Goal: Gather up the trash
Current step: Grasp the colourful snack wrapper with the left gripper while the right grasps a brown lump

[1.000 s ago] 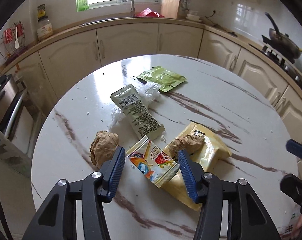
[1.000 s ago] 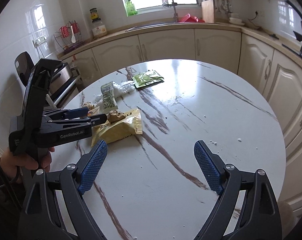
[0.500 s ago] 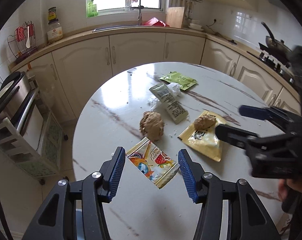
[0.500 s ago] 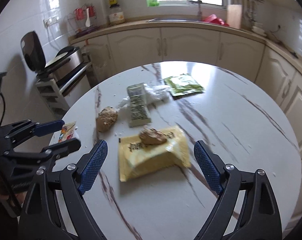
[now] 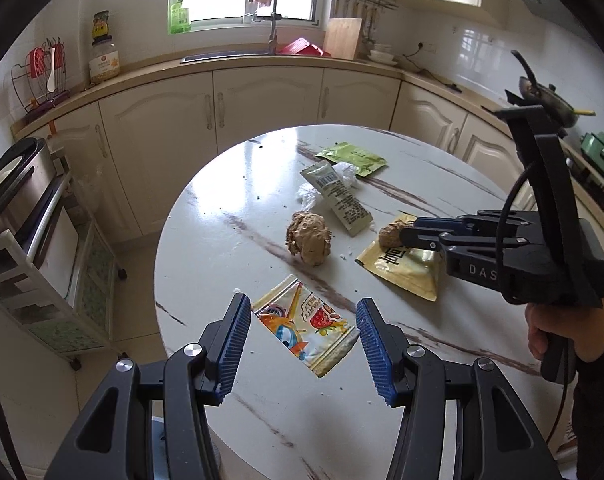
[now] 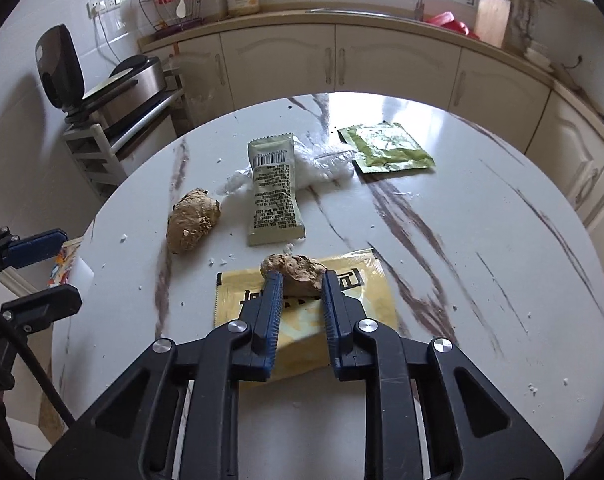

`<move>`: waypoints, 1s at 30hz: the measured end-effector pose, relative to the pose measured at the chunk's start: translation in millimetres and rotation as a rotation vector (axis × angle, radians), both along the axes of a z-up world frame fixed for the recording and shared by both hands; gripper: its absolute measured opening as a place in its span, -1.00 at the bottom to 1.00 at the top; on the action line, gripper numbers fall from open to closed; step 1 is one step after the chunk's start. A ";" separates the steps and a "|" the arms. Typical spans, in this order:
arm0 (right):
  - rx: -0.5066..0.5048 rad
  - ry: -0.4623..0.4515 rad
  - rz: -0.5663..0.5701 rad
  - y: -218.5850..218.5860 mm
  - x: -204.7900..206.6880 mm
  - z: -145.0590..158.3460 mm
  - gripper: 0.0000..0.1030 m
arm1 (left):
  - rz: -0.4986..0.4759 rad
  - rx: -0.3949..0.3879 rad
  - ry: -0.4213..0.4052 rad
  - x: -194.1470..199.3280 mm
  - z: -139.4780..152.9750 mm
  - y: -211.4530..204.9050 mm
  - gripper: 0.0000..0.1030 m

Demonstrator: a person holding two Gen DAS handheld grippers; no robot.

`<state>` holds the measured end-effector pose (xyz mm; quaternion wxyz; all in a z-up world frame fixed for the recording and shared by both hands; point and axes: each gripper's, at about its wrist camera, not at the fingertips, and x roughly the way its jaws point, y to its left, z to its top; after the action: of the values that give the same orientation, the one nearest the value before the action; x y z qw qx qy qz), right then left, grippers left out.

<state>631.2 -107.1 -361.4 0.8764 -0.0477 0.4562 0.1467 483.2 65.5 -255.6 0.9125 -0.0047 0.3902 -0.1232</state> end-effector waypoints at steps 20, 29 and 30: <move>-0.061 -0.072 0.089 13.8 -16.4 1.2 -0.44 | -0.019 -0.011 -0.002 -19.4 17.5 -5.4 -0.02; -0.055 -0.050 0.059 9.4 -55.6 11.0 -0.72 | -0.032 -0.025 -0.007 -42.9 21.0 -3.9 -0.02; -0.047 -0.052 0.065 10.9 -60.7 12.5 -0.72 | -0.033 -0.028 -0.007 -46.7 21.4 -2.5 -0.02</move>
<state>570.5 -96.2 -348.9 0.8814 -0.0868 0.4346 0.1632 436.5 63.0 -234.2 0.9115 -0.0106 0.3853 -0.1438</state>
